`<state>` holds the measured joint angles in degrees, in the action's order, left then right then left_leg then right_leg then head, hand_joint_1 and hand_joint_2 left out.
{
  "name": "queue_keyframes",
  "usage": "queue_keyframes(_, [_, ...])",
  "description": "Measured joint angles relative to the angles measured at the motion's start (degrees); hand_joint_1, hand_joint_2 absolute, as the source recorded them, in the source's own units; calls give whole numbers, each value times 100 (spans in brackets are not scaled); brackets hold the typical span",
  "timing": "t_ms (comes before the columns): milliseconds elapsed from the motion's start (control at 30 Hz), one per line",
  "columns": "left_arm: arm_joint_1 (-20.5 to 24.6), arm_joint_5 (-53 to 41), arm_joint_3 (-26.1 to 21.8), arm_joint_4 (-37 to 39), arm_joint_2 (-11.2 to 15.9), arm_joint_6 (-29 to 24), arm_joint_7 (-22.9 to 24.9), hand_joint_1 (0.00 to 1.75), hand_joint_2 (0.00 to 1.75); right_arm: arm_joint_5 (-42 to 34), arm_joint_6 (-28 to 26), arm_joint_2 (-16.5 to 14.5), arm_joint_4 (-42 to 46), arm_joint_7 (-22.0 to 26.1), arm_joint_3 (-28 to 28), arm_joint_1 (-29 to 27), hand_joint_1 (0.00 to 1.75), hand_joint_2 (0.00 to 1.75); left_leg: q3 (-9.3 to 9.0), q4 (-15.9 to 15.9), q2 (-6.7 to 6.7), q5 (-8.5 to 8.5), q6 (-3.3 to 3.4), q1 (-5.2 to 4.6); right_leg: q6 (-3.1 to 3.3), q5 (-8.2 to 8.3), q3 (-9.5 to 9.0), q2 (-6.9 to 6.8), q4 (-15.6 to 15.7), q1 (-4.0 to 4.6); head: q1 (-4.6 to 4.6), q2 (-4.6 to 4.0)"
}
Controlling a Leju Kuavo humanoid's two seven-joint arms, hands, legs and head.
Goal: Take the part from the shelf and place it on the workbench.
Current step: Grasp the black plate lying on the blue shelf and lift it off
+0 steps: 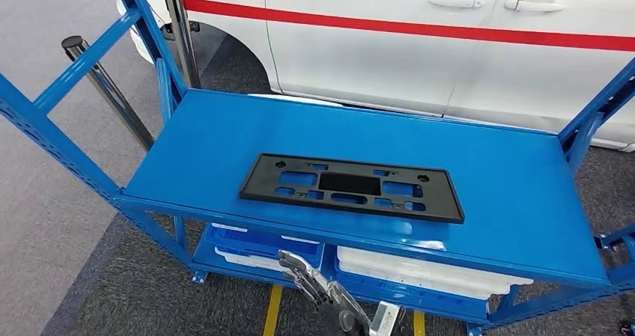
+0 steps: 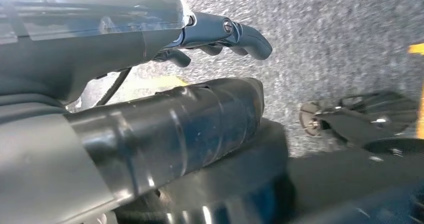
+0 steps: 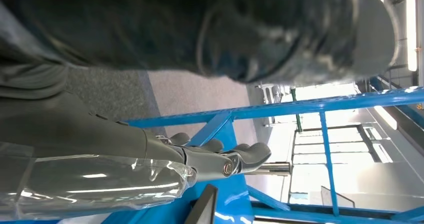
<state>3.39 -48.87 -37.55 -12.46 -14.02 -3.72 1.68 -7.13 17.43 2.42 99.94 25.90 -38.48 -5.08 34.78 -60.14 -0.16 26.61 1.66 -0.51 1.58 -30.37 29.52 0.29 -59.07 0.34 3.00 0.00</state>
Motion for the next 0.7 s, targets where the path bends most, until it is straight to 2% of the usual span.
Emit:
queue_keyframes(33, [0,0,-4,0,1,-3,-4,0,0,0,4,0,-1,1,-3,0,0,0,-18,46,0,33,28,-17,-36,4,-22,2,-14,-1,-4,0])
queue_keyframes(100, [-16,-2,-9,1,-5,-10,-16,0,0,0,10,0,1,0,-8,1,0,0,-140,170,1,-41,74,12,-100,-4,-66,4,-80,6,-6,0])
queue_keyframes(167, [-16,-6,-18,1,-12,-25,-40,0,0,-3,20,1,1,1,-10,13,0,87,-263,252,6,-48,109,56,-157,-158,31,2,-352,-1,5,0])
queue_keyframes(233, [7,-9,-33,0,-15,-44,-63,0,0,-12,42,2,0,2,-10,20,0,175,-303,274,5,-28,133,66,-219,-468,381,-1,-939,-44,13,0])
queue_keyframes(267, [13,-9,-43,0,-17,-55,-67,0,0,-17,56,3,-2,2,-10,18,0,175,-312,272,3,-8,134,69,-249,-582,589,-2,-1233,-71,13,0])
queue_keyframes(300, [14,-9,-54,0,-19,-66,-68,0,0,-21,69,5,-3,2,-10,14,0,175,-328,270,2,14,126,73,-278,-601,739,-4,-1401,-97,12,0])
queue_keyframes(333, [13,-9,-64,0,-19,-75,-69,0,0,-24,80,7,-5,2,-10,12,0,175,-354,267,1,40,110,82,-305,-502,797,-7,-1381,-122,12,0])
queue_keyframes(367, [10,-9,-72,0,-20,-84,-69,0,0,-26,87,7,-5,2,-10,12,0,175,-388,261,0,69,90,95,-330,-296,753,-12,-1166,-145,11,0])
queue_keyframes(400, [7,-9,-77,0,-25,-89,-69,0,0,-27,91,7,-5,2,-10,12,0,175,-427,253,-2,102,63,109,-349,-34,637,-17,-813,-166,12,0])
queue_keyframes(433, [7,-9,-82,0,-29,-91,-69,0,0,-27,92,8,-8,2,-10,14,0,175,-463,239,-7,136,30,120,-361,135,531,-21,-482,-172,13,0])
queue_keyframes(500, [15,-9,-87,0,-37,-94,-70,0,0,-32,93,8,-12,2,-10,14,0,175,-475,213,-15,196,-50,123,-306,241,425,-29,-110,-150,14,0])
queue_keyframes(533, [18,-9,-90,0,-38,-96,-70,0,0,-34,93,9,-15,1,-10,11,0,175,-478,189,-17,209,-94,118,-257,211,432,-26,-91,-133,12,0])
queue_keyframes(633, [21,-9,-93,0,-40,-99,-69,0,0,-36,95,5,-15,2,-10,6,0,175,-478,61,-10,288,-188,129,-124,286,375,-18,-58,-132,9,0])
queue_keyframes(700, [32,-9,-95,0,-40,-100,-70,0,0,-36,95,1,-14,2,-10,11,0,175,-282,-351,-6,547,-218,144,-73,289,340,-31,-39,-131,8,0])
